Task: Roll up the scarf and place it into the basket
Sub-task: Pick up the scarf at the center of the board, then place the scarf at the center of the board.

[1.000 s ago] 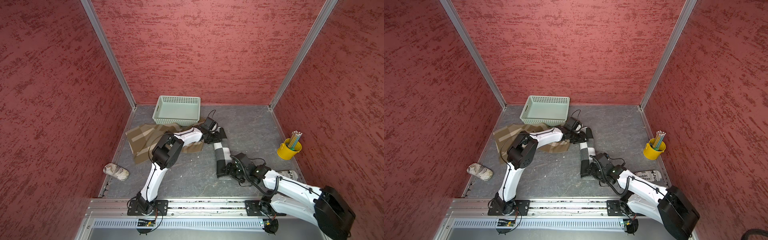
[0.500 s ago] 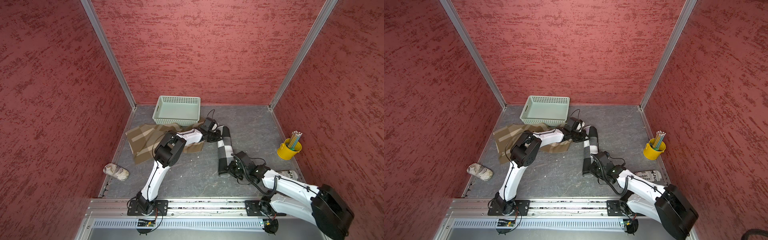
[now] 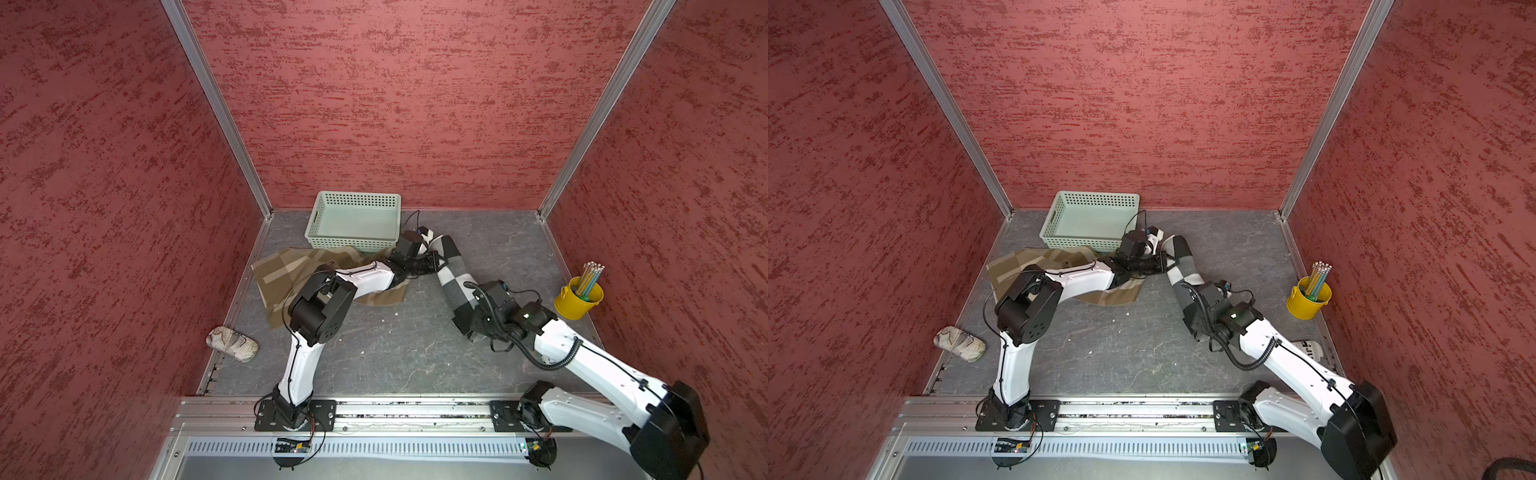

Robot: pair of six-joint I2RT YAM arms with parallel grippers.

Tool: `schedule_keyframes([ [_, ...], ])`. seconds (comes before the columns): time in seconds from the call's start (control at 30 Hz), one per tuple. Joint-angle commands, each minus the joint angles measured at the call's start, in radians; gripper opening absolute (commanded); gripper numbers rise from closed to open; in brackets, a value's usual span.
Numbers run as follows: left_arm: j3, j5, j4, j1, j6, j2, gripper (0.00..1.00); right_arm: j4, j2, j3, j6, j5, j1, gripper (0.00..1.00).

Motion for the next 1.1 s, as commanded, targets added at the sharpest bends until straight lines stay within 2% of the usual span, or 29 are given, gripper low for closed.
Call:
schedule_keyframes([
  [0.0, 0.03, -0.054, 0.109, 0.044, 0.033, -0.058, 0.0, -0.117, 0.028, 0.092, -0.117, 0.136, -0.029, 0.0],
  [0.17, 0.079, -0.054, 0.088, 0.094, 0.049, -0.079, 0.0, -0.067, 0.103, 0.233, -0.251, 0.137, -0.088, 0.0],
  [0.37, 0.135, -0.048, 0.04, 0.142, 0.062, -0.078, 0.0, -0.001, 0.184, 0.321, -0.351, 0.117, -0.128, 0.0],
  [0.6, 0.088, -0.068, 0.161, 0.12, -0.001, -0.058, 0.0, 0.005, 0.176, 0.39, -0.506, 0.2, -0.216, 0.0],
  [0.73, -0.072, -0.157, 0.261, 0.082, -0.023, -0.104, 0.0, 0.019, 0.198, 0.351, -0.58, 0.151, -0.23, 0.0],
  [0.93, -0.412, -0.352, 0.375, 0.015, -0.04, -0.226, 0.0, 0.094, 0.223, 0.203, -0.603, -0.083, -0.229, 0.0],
  [1.07, -0.573, -0.465, 0.362, -0.019, -0.072, -0.3, 0.0, 0.15, 0.247, 0.11, -0.591, -0.253, -0.228, 0.1],
])
